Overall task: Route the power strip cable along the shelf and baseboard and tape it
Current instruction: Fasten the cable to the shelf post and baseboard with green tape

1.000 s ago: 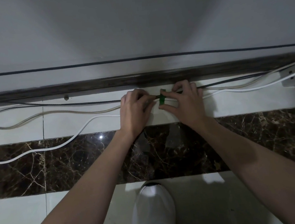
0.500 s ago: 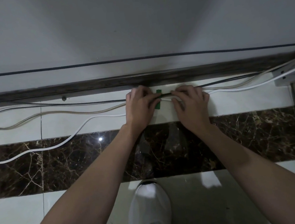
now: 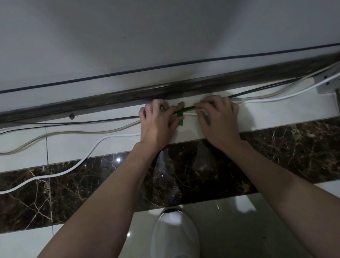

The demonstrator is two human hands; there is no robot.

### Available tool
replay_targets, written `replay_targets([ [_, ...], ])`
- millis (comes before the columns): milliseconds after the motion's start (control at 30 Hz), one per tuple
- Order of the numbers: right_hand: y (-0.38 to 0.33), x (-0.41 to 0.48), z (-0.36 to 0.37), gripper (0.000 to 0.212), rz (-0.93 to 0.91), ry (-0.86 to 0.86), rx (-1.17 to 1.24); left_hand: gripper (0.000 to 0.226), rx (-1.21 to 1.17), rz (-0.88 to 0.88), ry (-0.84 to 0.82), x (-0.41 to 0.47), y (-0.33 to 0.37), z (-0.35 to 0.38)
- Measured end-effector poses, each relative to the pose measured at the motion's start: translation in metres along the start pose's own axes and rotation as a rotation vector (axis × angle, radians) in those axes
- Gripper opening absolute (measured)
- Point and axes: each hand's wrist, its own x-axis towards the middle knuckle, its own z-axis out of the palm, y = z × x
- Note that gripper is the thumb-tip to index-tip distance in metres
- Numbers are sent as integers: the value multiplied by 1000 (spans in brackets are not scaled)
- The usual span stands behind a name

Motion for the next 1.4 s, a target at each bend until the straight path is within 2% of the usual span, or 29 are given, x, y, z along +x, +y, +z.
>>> replay_targets([
  [267,-2,-1,-1,24,-1,4,-21,62,85,106,-170,2,-8,-18],
  [467,-4,-2,-1,23,2,11,-47,49,73,107,-104,-11,0,-20],
  [833,-6,-1,-2,26,4,-5,-79,57,242,88,-147,-8,8,-11],
  [967,-5,-2,0,25,6,14,-59,47,244,178,-8,-23,5,-17],
  [1067,-7,-3,2,27,23,10,-53,45,338,213,29,-30,8,-10],
  [1233,-8,-2,1,27,18,16,-71,46,369,162,78,-28,17,3],
  [1400,-7,-1,-1,26,3,12,-77,41,351,94,31,-9,17,3],
])
